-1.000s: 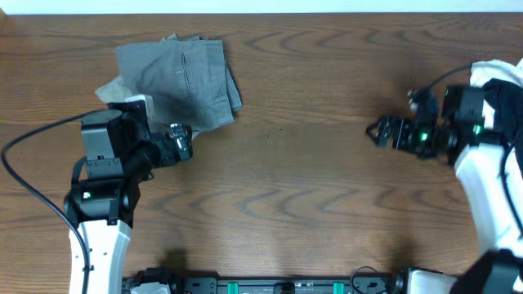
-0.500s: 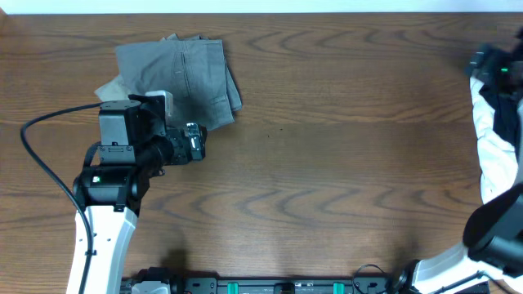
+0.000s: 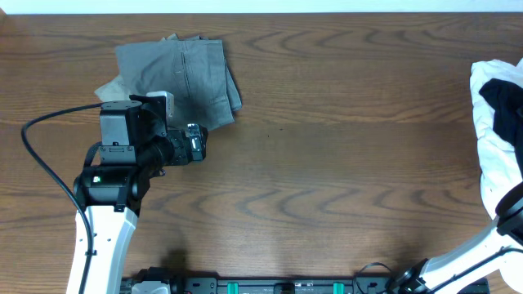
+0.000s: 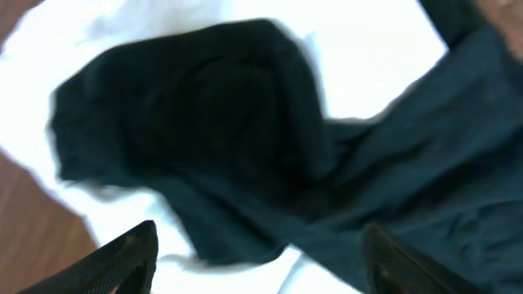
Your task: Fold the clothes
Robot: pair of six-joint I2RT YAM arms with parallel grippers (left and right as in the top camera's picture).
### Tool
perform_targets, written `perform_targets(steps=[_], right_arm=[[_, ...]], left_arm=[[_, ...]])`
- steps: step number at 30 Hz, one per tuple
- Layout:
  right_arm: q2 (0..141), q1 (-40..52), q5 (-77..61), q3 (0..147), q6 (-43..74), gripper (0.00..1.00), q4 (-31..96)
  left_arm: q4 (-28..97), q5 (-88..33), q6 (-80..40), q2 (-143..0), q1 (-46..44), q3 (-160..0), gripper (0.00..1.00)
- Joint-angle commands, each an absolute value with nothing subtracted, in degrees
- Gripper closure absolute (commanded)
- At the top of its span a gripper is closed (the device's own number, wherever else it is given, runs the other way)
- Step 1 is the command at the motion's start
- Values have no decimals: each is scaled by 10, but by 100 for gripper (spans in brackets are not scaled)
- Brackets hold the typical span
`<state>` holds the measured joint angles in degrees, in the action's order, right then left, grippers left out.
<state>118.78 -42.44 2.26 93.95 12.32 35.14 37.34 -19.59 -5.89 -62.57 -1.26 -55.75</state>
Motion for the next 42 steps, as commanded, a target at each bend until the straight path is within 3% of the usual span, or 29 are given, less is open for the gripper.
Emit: perform_targets(steps=[1,6,7,8,10,12,25,42], right_arm=[[1214,-430,54,945,96,23,348],[1252,-431,40,945,92,24,337],[1256,-430,36,945,91,31,334],[1257,-431,30,945,91,40,331],[1251,-431,21,946,89,83,323],[1237,-431,-3,949,89,99,319],[1010,-379,-230,953,83,99,308],[993,-28,-221,947,81,99,404]], left_arm=[[375,-203,-50,-625,-14,-568,2],[375,-204,-50,-625,-14,-568,2],[375,-204,-50,-625,-14,-568,2],[376,-204,-50,-625,-14,-568,2],[376,-204,-50,-625,-14,-568,2],[377,-206,-50,-625,-14,-568,2],[377,-205,-50,-625,-14,-568,2],[377,-199,-47,-574,-14,-568,2]])
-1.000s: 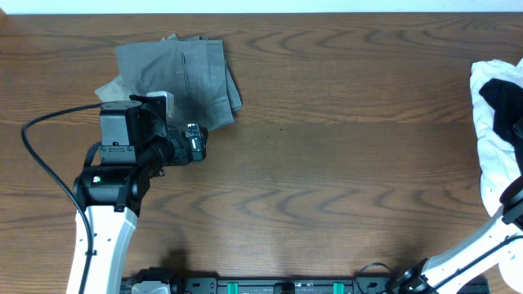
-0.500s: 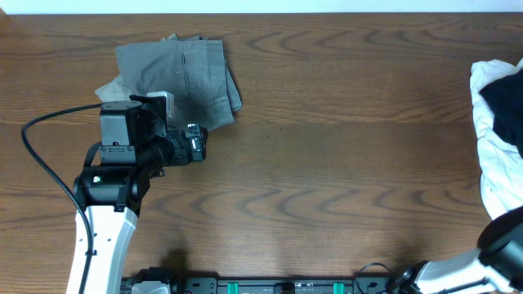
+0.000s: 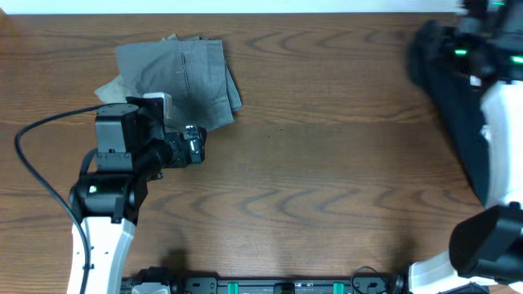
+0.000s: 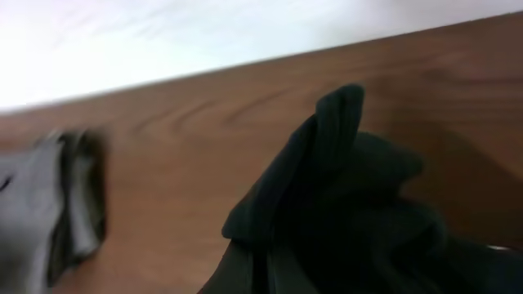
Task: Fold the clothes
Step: 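Pull the dark shirt with the right gripper onto the table center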
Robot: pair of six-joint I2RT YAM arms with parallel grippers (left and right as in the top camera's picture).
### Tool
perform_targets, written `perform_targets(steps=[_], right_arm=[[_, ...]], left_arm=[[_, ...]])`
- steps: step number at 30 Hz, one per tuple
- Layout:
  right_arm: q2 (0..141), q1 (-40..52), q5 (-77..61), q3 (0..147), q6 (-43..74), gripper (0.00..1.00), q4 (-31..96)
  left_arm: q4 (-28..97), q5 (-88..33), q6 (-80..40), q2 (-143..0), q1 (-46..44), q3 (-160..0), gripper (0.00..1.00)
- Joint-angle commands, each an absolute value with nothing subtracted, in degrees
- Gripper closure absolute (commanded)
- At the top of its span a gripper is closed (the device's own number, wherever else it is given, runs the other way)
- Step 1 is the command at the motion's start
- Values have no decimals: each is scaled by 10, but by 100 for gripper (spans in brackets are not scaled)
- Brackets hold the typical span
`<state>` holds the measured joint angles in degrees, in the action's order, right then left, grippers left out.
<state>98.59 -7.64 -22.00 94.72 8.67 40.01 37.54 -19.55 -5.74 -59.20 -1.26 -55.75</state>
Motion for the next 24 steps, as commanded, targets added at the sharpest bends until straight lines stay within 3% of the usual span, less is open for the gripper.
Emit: perform_targets(steps=[1,7,13,18,24], right_arm=[[997,-4,-220,946,80,99,407],[1033,128,-210,940,80,98,421],[1039,212,-210,940,-18,67,422],[1022,202,-151,941,7,66,418],[1023,111,-100,940,112,51,477]], left_arm=[[377,-199,-47,-569,-14,-568,2],[377,-199,-41,-555,-14,-568,2],[382,-199,-41,-556,-14,-568,2],[382,-205,-42,-561,-14,-568,2],[381,-210,-41,-587,-32,-568,2]])
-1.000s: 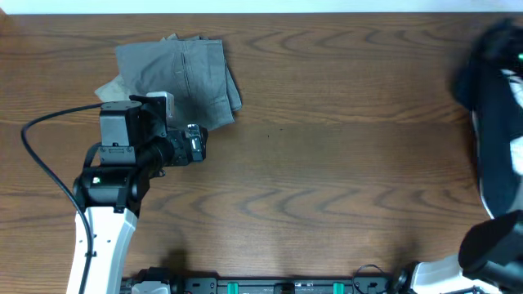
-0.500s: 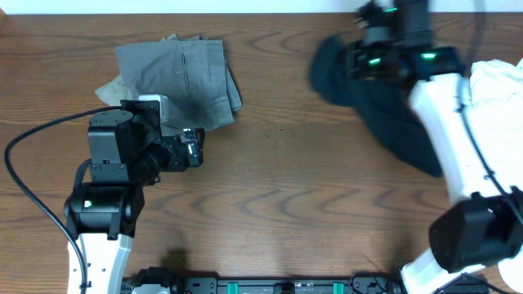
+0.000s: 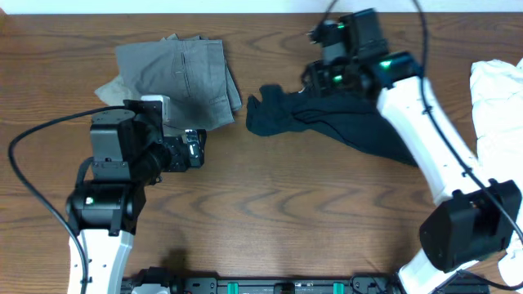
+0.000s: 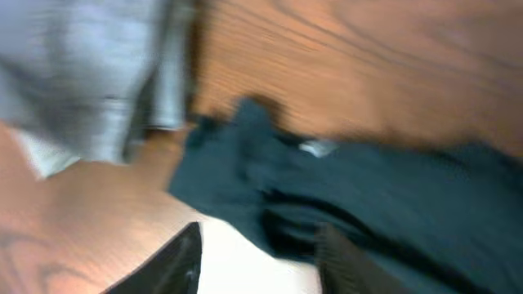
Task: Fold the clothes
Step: 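Pull the dark shirt with the right gripper onto the table center, then grasp the shirt's left edge with the left gripper near the grey pants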
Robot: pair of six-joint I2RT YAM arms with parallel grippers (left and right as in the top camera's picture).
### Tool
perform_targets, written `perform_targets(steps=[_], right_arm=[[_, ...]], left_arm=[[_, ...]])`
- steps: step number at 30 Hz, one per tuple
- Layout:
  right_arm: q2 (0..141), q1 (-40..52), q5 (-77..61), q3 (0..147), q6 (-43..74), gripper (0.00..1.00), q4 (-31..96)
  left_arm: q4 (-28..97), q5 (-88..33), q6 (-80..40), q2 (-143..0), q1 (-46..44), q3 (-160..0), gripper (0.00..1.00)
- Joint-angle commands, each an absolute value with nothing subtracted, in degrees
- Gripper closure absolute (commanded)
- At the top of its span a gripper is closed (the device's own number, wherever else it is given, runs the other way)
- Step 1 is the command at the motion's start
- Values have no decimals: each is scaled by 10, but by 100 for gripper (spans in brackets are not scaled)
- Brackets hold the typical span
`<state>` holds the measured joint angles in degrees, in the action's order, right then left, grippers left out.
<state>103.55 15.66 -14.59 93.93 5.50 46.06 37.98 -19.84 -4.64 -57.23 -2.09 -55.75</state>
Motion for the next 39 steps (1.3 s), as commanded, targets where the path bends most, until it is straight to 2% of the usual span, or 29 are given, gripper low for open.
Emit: perform_targets(steps=[1,3,4,12,21,30,32,34,38,39], right_arm=[[1024,83,-85,939,136,48,502],[1030,39,-57,938,170,39,538],[1034,23,-50,936,178,38,548],[1086,-119,-89,875,208,42,592],[1108,-153,-106,729,192,46,538],[1108,-166,-103,635,199,44,439],[1108,-166,-100,624,199,55,406],[1108,-166,-99,623,199,70,395],[1097,-166,-99,645,181,96,420],[1088,-166,-99,656,174,99,437]], left_arm=[[381,-210,-41,-595,-37,-568,2],[381,-210,-41,-608,-45,-568,2],[381,-210,-41,-613,-48,-568,2],[373,-210,-41,-640,-52,-568,2],[368,-210,-41,-640,-52,-568,2],[368,-210,-41,-640,-52,-568,2],[368,-210,-41,-640,-52,-568,2],[368,-210,-41,-640,-52,-568,2],[368,-210,-41,-640,-52,-568,2],[368,-210,-41,-640,-52,-568,2]])
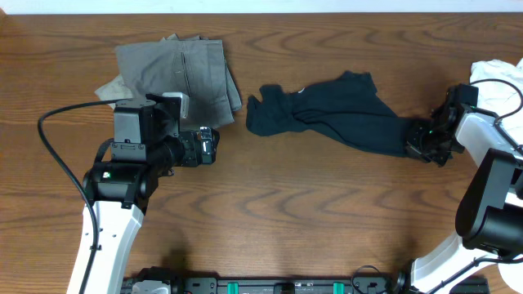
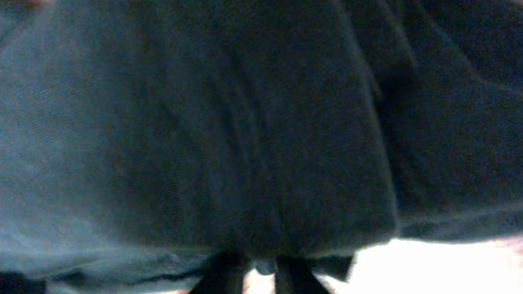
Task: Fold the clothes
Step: 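Grasp the shirt's left edge with the left gripper near the grey pants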
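A dark teal garment (image 1: 343,114) lies stretched across the middle of the table, its bunched left end close to a folded grey garment (image 1: 181,73). My right gripper (image 1: 422,145) sits at the dark garment's right end. In the right wrist view the dark cloth (image 2: 245,122) fills the frame, and my right gripper (image 2: 260,276) is shut on its edge, the fingers close together. My left gripper (image 1: 206,145) hovers just below the grey pile, touching nothing; the overhead view does not show how its jaws stand.
A crumpled white garment (image 1: 497,82) lies at the table's right edge, beside my right arm. The left arm's black cable (image 1: 49,155) loops out over the table's left side. The control bar (image 1: 278,286) runs along the front edge.
My right gripper was over the dark garment near the top centre; it is now at the garment's right end, low on the table. The garment lies more spread. The left gripper has shifted slightly right.
At first the dark garment lay on the white pile at the right, my right gripper open above it. Then it hung from the right gripper at the upper right. Then it lay beside the grey pile. Now it is stretched rightward, its right end gripped.
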Robot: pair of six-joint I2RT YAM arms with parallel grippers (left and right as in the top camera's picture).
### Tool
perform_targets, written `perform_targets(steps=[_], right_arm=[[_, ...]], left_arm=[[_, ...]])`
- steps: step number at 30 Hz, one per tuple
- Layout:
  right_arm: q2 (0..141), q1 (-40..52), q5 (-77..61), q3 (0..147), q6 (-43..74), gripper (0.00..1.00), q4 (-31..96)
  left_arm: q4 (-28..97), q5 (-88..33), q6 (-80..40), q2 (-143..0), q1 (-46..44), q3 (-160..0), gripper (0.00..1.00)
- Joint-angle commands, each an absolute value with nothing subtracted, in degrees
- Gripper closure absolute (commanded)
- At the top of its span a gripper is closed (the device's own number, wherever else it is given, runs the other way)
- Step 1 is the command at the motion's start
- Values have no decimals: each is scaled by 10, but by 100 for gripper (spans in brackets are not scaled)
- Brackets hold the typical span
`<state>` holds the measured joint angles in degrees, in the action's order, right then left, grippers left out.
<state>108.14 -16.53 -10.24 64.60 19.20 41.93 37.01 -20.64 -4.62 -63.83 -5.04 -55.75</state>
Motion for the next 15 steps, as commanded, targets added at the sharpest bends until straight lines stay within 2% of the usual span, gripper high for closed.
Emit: perform_targets(steps=[1,8,15], right_arm=[[1079,-166,-100,668,168,99,454],[955,-165,-131,757,112,99,578],[830,-165,-131,764,122,99,602]], left_arm=[[368,-210,-41,-640,-52,-568,2],[366,-210,-41,-640,-52,-568,2],[366,-210,-41,-641,-52,-568,2]])
